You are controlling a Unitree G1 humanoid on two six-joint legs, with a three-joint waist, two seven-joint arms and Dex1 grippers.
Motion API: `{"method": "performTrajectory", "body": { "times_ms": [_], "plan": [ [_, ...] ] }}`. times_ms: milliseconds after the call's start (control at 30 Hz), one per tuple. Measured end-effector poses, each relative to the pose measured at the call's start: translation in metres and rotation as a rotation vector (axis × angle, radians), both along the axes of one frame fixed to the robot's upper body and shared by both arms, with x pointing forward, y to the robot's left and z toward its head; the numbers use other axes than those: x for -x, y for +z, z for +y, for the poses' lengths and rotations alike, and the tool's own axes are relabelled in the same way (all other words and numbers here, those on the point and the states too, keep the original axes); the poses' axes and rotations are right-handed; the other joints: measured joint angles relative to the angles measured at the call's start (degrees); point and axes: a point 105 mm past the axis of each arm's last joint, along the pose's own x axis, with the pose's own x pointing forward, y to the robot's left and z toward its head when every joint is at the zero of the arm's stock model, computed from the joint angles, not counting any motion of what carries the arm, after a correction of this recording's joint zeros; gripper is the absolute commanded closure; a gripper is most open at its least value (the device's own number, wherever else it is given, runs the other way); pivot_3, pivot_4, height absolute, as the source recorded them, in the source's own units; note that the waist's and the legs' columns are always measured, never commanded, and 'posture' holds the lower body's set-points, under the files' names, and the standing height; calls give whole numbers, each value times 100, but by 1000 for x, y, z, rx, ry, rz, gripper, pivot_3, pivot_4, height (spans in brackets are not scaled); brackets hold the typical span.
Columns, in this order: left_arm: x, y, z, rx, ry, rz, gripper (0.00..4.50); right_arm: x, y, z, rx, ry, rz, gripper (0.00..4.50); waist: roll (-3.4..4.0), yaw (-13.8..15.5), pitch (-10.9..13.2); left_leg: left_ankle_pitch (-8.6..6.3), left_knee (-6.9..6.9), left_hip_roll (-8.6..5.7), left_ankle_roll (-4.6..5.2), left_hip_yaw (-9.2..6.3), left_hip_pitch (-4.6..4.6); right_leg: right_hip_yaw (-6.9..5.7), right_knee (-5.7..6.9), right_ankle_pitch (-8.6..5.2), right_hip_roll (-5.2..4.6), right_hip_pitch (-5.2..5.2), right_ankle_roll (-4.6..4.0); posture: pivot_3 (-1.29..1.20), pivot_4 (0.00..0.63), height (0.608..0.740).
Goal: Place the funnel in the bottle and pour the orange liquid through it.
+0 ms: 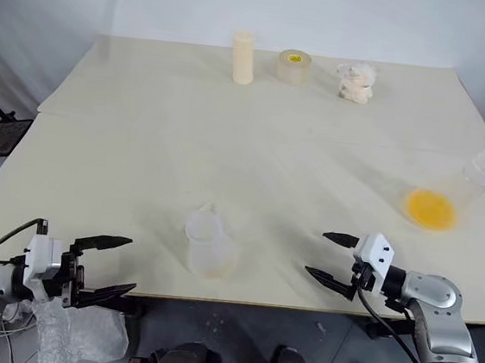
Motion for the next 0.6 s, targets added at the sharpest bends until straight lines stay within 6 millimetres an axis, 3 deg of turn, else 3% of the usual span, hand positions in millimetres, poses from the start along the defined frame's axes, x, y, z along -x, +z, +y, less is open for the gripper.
{"method": "performTrajectory", "body": {
  "times_ms": [467, 600],
  "plan": [
    [-4, 6, 0, 71, 89, 86, 0, -2, 2, 0, 0, -3, -7, 24, 0, -5, 0, 0, 0, 7, 0, -1, 0, 2, 1, 0, 0, 0, 0, 0, 150, 740],
    [-2, 4, 12, 80, 185, 116, 0, -6, 6, 2, 1, 8, -19, 24, -2, -23, 1, 0, 0, 10, -1, -1, 1, 2, 0, 0, 0, 0, 0, 0, 150, 740]
  ]
}}
